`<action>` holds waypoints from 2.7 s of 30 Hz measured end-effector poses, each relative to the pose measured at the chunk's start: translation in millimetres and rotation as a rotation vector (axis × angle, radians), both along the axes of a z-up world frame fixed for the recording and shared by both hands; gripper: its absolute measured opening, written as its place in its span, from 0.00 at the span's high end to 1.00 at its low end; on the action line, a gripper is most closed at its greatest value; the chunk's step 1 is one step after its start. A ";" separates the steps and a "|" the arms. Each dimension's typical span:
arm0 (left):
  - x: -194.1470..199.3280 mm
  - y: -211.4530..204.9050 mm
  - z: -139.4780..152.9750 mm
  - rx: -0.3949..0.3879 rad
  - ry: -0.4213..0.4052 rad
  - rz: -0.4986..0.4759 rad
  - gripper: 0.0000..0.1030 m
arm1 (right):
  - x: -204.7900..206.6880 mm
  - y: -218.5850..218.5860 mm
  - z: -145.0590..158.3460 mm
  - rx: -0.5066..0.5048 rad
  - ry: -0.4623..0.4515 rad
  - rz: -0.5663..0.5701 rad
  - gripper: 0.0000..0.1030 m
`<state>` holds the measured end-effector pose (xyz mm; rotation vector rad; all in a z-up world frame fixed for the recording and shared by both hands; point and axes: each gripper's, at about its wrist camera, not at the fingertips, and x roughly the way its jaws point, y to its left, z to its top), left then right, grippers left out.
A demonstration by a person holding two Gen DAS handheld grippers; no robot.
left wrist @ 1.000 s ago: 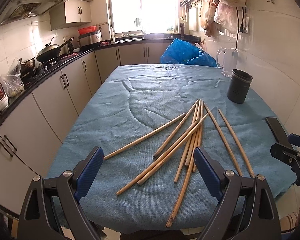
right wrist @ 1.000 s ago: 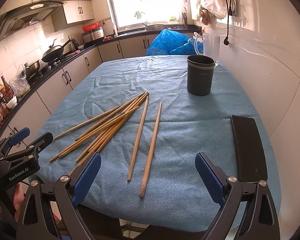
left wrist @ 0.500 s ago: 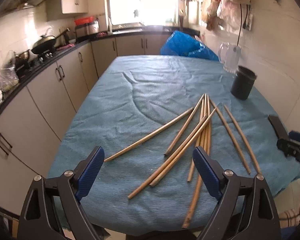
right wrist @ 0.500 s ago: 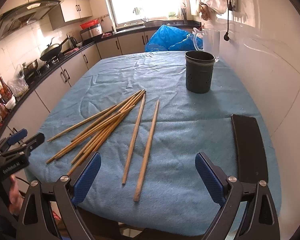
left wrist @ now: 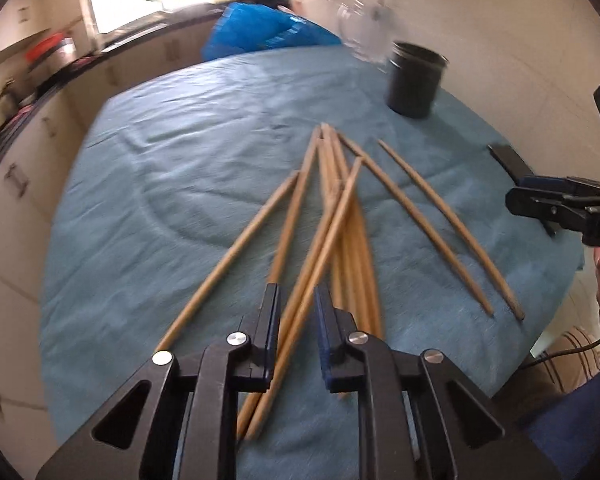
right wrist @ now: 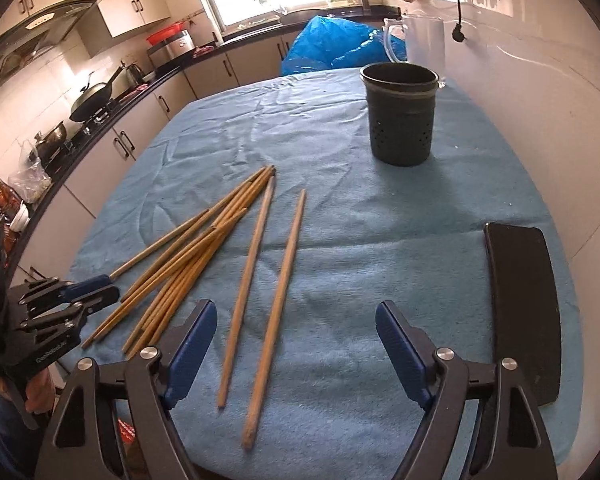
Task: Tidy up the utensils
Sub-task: 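Grasp a wooden chopstick with the left tool while the right tool grasps another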
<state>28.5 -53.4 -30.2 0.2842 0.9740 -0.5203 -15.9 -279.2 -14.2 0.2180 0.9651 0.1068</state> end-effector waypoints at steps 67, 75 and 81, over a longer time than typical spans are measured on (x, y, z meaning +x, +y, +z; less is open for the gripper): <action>143.8 -8.4 64.1 -0.076 -0.025 0.176 0.94 | 115.8 -6.2 25.3 0.055 -0.054 0.052 0.93; 102.8 -12.2 111.0 -0.142 -0.132 0.156 0.94 | 79.4 -7.1 71.9 0.083 -0.264 0.037 0.93; 94.0 -19.8 121.3 -0.148 -0.163 0.146 0.94 | 48.2 -8.3 101.4 0.081 -0.427 0.028 0.93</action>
